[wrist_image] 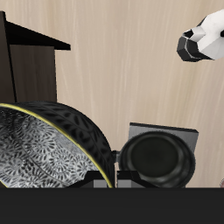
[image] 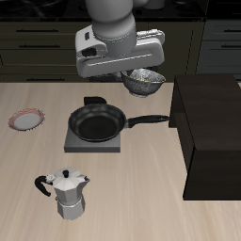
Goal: Place the bowl on top of the shelf
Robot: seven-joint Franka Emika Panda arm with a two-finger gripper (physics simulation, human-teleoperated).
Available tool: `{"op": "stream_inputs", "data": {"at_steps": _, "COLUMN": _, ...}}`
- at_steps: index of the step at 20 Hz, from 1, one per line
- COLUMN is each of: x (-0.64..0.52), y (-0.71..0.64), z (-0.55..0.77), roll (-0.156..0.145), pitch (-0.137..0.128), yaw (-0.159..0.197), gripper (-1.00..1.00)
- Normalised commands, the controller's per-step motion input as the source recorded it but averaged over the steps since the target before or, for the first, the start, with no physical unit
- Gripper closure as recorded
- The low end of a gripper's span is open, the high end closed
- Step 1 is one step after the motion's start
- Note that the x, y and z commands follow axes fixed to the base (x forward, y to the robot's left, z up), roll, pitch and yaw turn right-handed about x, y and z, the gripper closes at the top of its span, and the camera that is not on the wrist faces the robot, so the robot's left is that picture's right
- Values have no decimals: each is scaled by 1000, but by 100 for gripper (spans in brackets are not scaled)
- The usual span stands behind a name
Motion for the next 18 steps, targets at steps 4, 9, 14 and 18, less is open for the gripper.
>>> {"op": "stream_inputs", "data": {"at_steps": 4, "x": -154, "y": 228, "z": 21, "roll": 20, "pitch": -10, "yaw": 10, "gripper": 100}}
{"op": "stream_inputs", "data": {"at_steps": 9, "x": -46, "y": 319, "z": -36, "roll": 9, "pitch": 18, "yaw": -10, "gripper": 100}}
{"op": "stream_inputs", "data": {"at_steps": 14, "x": -124, "y": 461, "z": 11, "roll": 22, "pitch": -10, "yaw": 3, "gripper": 100}}
{"op": "stream_inputs", "data": {"at_steps": 18, "x": -249, "y": 337, "z": 66, "roll": 38, "pitch": -38, "yaw": 14, "gripper": 100}}
